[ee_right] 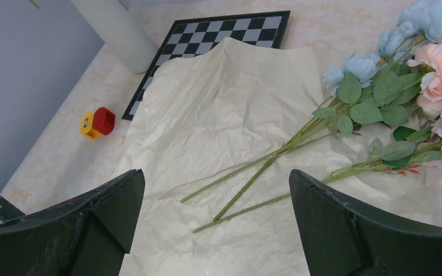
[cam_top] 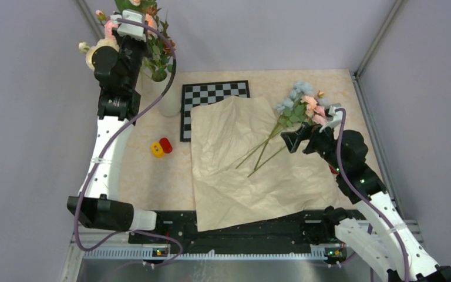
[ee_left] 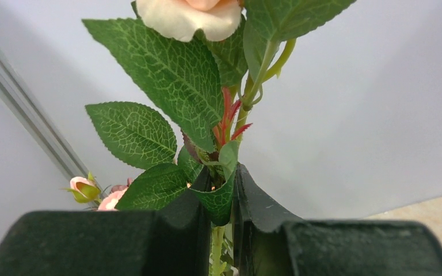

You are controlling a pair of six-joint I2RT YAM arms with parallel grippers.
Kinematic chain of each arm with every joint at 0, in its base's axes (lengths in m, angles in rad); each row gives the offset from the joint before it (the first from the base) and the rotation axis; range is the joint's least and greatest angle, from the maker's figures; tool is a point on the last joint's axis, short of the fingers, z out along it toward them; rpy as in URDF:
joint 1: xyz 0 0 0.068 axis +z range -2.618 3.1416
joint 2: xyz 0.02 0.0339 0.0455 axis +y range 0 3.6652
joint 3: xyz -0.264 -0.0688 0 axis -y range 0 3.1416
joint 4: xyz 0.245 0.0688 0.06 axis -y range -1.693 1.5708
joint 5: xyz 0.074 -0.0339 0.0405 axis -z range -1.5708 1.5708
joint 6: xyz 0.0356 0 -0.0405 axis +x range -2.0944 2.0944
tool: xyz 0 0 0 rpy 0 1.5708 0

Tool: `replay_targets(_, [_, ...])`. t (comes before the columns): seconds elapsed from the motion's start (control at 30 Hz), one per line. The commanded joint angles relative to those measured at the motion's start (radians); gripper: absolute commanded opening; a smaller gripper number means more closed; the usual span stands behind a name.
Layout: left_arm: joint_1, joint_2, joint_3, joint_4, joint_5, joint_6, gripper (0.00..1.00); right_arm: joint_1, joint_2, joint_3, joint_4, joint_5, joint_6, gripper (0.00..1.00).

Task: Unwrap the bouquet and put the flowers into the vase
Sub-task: Insert the fake flower into the vase.

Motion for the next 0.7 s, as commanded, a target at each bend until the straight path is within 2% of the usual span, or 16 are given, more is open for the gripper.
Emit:
replay_targets(0.0, [0.073,0.044,0.065,0.163,0.09,-0.115,0.0,-0.012,-0.029,-0.015,-0.008,0.04,-0.008,0.99])
replay_targets(0.13, [0.103,0.085,0.073,0.21,0.159,-0.2,0.0,-0.011,-0.023,-0.013,-0.005,0.049,-0.005,0.99])
replay_targets(0.4, [0.103,0.145,0.081,0.283,0.189,-0.323,0.0,-0.011,0.028,0.013,0.02,0.044,0.019,0.99])
replay_targets(0.67, [0.104,0.165,0.024,0.372,0.163,-0.307,0.0,-0.011,0.036,0.014,0.026,0.034,0.03,0.99])
